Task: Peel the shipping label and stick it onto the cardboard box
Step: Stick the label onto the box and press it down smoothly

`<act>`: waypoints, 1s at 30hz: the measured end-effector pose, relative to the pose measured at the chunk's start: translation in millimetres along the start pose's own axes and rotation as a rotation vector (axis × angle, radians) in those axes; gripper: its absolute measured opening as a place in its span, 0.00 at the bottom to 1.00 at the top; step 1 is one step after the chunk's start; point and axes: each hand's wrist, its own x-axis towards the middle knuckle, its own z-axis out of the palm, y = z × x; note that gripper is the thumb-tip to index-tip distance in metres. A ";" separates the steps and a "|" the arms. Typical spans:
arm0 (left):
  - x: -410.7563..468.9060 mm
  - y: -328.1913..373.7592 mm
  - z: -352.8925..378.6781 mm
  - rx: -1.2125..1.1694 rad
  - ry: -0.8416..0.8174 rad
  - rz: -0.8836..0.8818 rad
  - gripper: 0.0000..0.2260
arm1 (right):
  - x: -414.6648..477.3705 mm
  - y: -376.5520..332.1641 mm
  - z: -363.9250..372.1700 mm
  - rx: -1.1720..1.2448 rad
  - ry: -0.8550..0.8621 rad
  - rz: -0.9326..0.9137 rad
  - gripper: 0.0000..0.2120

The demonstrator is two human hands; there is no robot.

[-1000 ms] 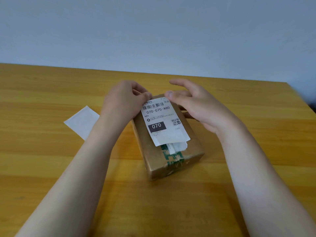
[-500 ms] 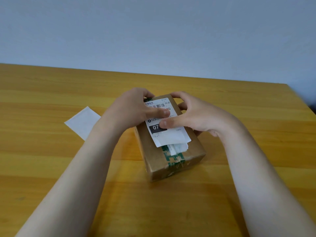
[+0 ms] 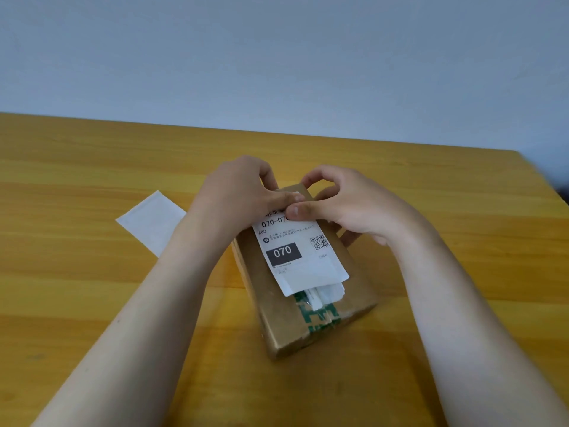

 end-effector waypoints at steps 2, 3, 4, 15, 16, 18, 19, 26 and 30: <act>-1.0 2.2 0.0 -0.002 -0.003 0.007 0.18 | -0.4 -0.5 -0.1 0.003 0.003 -0.001 0.20; -1.5 3.1 0.0 -0.001 -0.002 0.010 0.18 | -0.6 -0.7 -0.2 0.008 0.005 -0.001 0.19; -1.9 3.8 -0.2 0.006 0.000 0.014 0.18 | -0.7 -1.1 -0.3 0.018 0.009 0.001 0.19; -8.1 8.6 -12.8 0.042 -0.101 -0.028 0.20 | -4.1 -5.3 -0.4 0.007 0.056 0.030 0.13; -9.9 8.5 -16.2 0.060 -0.139 -0.044 0.21 | -6.2 -7.2 -1.1 0.001 0.045 0.041 0.14; -14.9 9.9 -22.1 0.106 -0.232 -0.088 0.25 | -12.1 -11.2 -3.7 -0.018 -0.002 0.075 0.17; -17.6 10.8 -24.3 0.120 -0.276 -0.110 0.28 | -15.3 -13.3 -5.1 -0.029 -0.033 0.094 0.19; -29.0 20.4 -27.4 0.032 -0.357 -0.227 0.41 | -25.9 -20.1 -5.1 -0.088 -0.172 0.190 0.27; -21.0 16.1 -22.7 -0.029 -0.164 -0.145 0.37 | -21.0 -17.5 -6.3 -0.036 -0.103 0.156 0.28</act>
